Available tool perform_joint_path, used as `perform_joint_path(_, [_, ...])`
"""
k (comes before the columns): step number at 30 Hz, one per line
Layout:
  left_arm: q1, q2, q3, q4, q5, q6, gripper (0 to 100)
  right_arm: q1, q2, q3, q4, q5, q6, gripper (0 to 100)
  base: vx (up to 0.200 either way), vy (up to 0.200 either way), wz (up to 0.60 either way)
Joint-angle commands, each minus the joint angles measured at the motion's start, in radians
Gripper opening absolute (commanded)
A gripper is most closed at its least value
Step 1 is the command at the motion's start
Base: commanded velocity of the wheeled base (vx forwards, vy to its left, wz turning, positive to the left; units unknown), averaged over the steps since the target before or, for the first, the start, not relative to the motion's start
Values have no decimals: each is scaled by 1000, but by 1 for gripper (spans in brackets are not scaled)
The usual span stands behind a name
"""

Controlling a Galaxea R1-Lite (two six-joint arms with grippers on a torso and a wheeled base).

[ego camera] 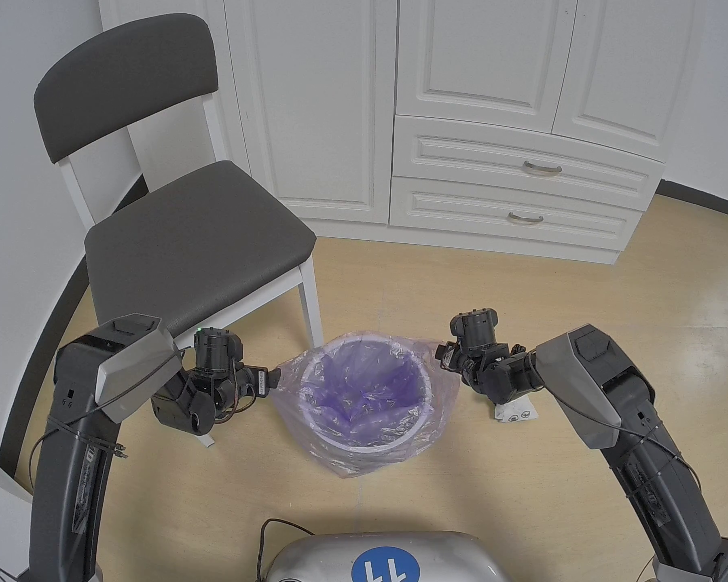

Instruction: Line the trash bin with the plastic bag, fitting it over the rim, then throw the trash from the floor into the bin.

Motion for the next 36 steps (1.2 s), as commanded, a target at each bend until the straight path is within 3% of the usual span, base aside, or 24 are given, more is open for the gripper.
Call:
perform_joint_path(1, [4,-103,98,-28,-72,5,100,-1,-121,115,-7,-9,-68,100,0,0,0])
perform_joint_path(11, [-2,-146,177,-56,-96,65,100,-4,-247,350,-109,10,-191,100,0,0,0])
perform_joint_path(14, [-2,-149,194,-56,-116,78,100,-7,-297,473,-112,86,-270,100,0,0,0])
perform_joint_path(18, [-1,-172,246,-56,-184,112,100,-8,-320,522,-103,151,-279,100,0,0,0])
perform_joint_path(25, [5,-147,265,-56,-216,158,100,2,-242,497,-104,203,-264,100,0,0,0])
perform_joint_path(28, [5,-129,256,-56,-216,158,100,5,-239,457,-26,255,-212,100,0,0,0])
perform_joint_path(36, [7,-115,254,-96,-216,157,100,5,-198,257,253,266,-201,100,0,0,0])
